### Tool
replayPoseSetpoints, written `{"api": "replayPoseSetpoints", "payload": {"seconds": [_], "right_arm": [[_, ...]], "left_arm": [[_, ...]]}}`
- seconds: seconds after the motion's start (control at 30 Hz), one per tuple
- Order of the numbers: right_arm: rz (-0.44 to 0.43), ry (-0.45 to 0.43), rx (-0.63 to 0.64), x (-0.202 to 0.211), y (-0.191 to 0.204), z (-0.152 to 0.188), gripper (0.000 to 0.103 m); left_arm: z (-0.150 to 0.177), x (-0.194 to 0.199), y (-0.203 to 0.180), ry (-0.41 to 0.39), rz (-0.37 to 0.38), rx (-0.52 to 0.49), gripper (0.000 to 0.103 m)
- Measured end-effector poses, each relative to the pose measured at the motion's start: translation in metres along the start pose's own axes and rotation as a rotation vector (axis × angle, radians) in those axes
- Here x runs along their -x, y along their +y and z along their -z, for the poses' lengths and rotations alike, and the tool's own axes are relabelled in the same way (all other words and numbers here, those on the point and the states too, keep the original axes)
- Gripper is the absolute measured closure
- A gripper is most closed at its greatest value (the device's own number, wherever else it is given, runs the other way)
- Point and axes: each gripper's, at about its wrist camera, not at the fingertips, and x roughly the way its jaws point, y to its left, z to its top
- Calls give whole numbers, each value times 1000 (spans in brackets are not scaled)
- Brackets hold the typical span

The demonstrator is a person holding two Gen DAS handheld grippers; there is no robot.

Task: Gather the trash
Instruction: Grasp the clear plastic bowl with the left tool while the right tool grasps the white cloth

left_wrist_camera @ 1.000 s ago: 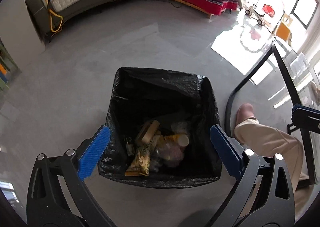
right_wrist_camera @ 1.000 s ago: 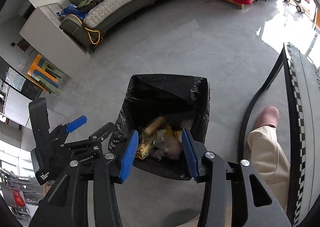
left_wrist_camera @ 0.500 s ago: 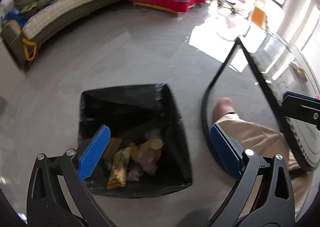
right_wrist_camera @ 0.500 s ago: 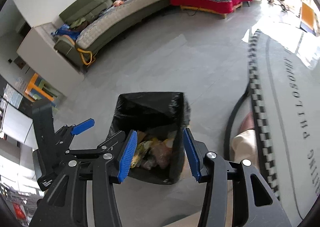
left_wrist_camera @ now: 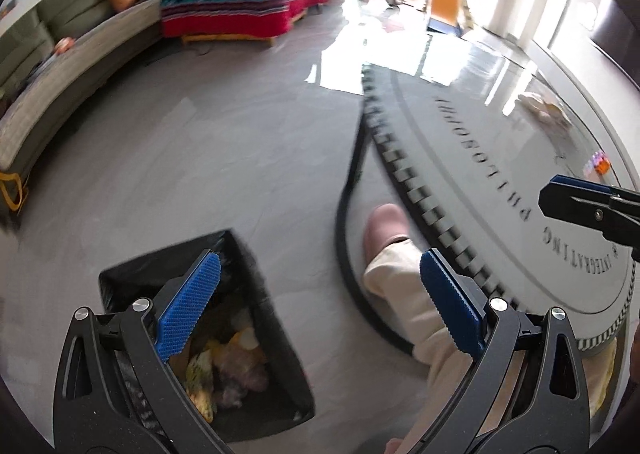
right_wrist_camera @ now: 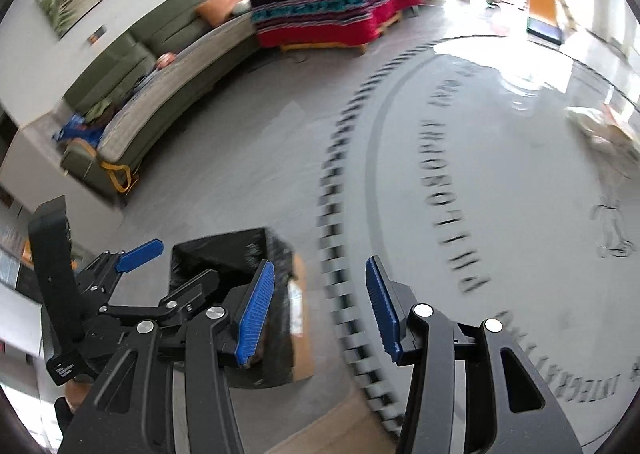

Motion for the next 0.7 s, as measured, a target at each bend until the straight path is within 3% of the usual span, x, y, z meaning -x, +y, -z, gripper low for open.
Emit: {"api": "replayPoseSetpoints", "payload": {"seconds": [0.7], "right_arm": [[200, -70, -340, 11, -244, -88, 54]], "left_arm": [[-111, -87, -164, 57, 140, -270, 6]]}}
